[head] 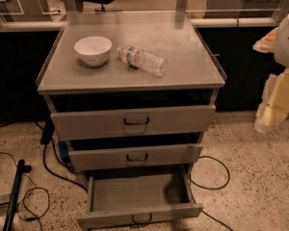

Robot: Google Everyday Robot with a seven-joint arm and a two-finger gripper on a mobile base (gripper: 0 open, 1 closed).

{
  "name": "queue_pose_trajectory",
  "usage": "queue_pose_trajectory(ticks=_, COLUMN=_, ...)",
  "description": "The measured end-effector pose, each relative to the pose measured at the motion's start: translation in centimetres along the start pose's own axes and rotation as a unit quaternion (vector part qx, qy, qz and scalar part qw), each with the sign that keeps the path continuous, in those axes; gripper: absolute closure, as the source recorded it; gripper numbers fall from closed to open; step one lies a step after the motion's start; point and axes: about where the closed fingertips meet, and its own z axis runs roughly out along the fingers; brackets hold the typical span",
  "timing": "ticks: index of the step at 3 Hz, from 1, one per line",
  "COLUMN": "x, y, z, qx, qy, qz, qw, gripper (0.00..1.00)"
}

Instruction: Close bottom drawer

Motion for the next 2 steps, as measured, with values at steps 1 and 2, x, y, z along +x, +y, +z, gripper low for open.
queue_pose_trajectory(ticks=1, x=0.0, y=0.0, z=0.0, qx=0.000, qy=0.000, qz=0.000, qw=1.0000, gripper=0.00)
queue_pose_trajectory(ticks=2, x=0.3, y=1.0, z=0.1, qx=-0.001, qy=-0.012, qz=-0.003, qw=0.9999, gripper=0.00)
